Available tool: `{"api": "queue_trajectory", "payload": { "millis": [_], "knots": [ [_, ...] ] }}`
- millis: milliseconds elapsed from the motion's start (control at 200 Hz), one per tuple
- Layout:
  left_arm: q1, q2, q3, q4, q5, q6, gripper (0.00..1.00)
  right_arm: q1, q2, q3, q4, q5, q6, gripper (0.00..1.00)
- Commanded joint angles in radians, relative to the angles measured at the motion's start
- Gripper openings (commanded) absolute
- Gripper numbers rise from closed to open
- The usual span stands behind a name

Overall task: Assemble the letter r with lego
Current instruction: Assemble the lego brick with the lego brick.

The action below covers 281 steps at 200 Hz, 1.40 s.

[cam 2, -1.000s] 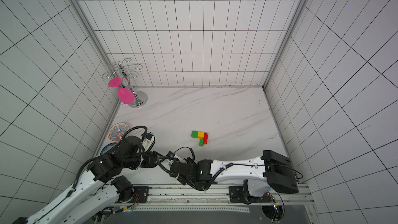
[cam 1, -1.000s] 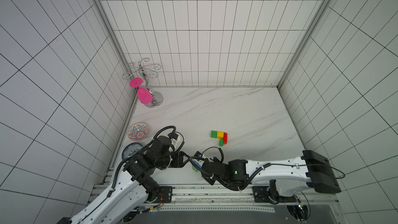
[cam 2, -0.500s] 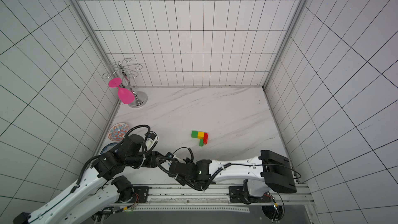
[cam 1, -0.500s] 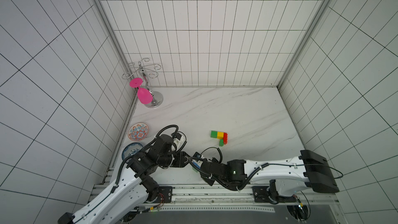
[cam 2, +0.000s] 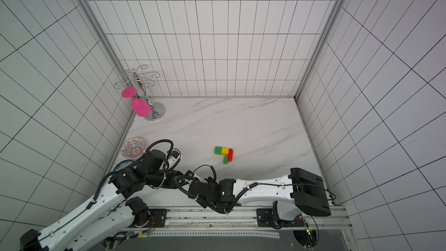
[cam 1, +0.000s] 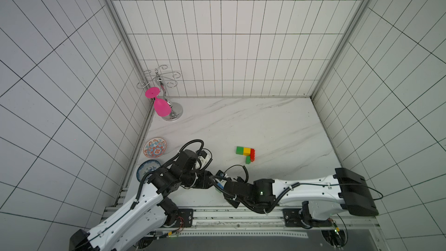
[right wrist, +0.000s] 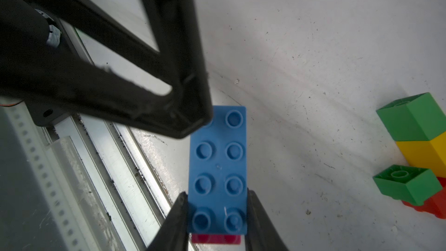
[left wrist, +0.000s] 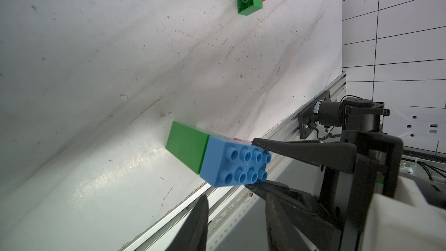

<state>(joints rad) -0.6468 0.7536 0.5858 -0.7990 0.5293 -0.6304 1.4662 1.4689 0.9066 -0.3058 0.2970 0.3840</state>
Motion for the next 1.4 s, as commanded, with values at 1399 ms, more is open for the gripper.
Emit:
{"api": "queue_trajectory", "payload": {
  "millis": [1399],
  "knots": [
    [-0.141,0.144,-0.1,0.187,-0.18,-0.207,0.07,-0.009,-0.007,0.09,-0.084,0.014,0.019,0.28]
  ]
}}
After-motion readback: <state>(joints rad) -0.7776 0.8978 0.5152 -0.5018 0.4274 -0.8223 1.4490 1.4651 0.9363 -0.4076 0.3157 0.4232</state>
